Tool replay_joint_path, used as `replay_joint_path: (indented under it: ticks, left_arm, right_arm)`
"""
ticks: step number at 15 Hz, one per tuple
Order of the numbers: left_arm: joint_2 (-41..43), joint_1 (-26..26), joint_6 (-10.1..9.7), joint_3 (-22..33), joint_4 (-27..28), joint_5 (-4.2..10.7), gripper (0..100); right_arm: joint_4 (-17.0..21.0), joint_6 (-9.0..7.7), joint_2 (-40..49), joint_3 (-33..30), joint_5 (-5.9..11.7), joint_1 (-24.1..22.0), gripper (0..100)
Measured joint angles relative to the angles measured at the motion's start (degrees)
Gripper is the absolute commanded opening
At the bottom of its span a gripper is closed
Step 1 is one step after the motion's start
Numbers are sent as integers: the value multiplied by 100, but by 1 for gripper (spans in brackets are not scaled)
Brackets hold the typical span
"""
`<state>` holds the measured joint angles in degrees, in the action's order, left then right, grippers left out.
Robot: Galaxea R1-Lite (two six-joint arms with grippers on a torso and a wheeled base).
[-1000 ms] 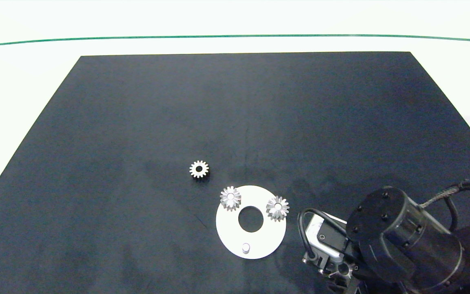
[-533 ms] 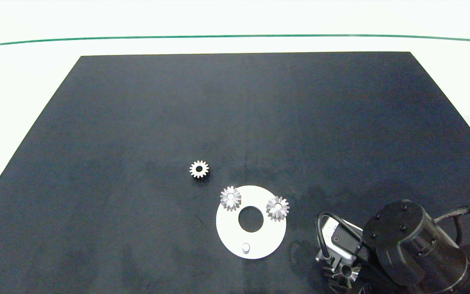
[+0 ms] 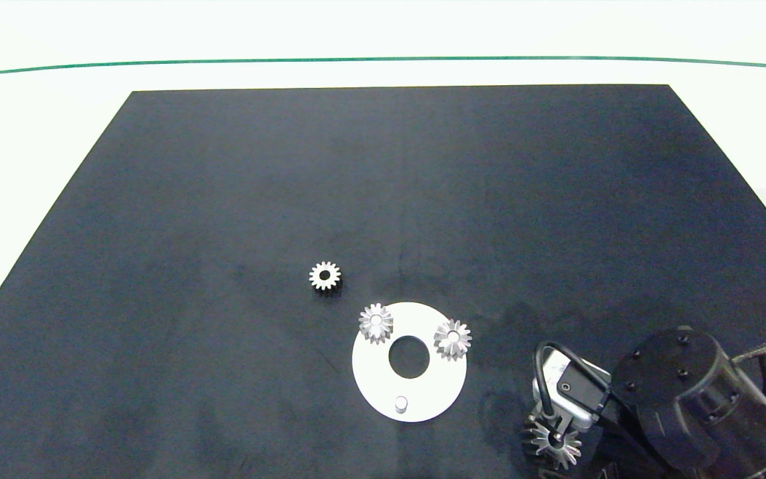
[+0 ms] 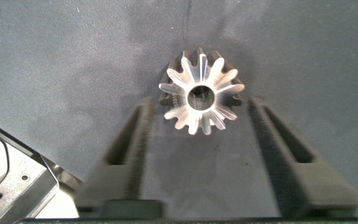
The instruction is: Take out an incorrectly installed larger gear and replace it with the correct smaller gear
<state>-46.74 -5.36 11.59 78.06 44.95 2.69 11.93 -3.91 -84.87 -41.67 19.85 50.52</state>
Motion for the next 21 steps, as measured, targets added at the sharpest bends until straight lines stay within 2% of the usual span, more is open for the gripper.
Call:
replay_joint_path:
  ticks: [5,7,8,12,13,14,15,16,18,19,21]
  left_arm:
    - [-28,40,-41,-55,6,-59,100]
    - [-128,154,-193,-132,-2,-90,100]
    - [-255,284,-300,-168,-44,-101,100]
    - [-1232,1321,-536,66,-851,-77,100]
    - [-1610,1581,-664,238,-989,-66,100]
    - [-1993,1842,-779,438,-1074,-41,100]
    - [-2371,2113,-870,631,-1126,17,100]
    - [-2751,2471,-925,841,-1163,173,100]
    - [-3462,3011,-959,1229,-1202,628,100]
    - [-3785,3166,-962,1425,-1182,756,100]
    - [-4384,3402,-959,1935,-694,859,100]
  right_arm:
    - [35,-38,767,51,13,-63,100]
    - [49,-68,1252,51,40,-105,100]
    - [51,-165,1534,44,55,-132,100]
    - [55,-864,2611,-213,66,-311,100]
    - [62,-1003,2854,-347,68,-330,100]
    - [51,-1069,3024,-447,68,-345,100]
    - [52,-1078,3140,-499,68,-352,100]
    - [44,-1083,3228,-541,71,-356,100]
    - [52,-1191,3355,-601,60,-358,100]
    - [51,-1265,3416,-618,51,-355,100]
    - [51,-1286,3490,-631,46,-350,100]
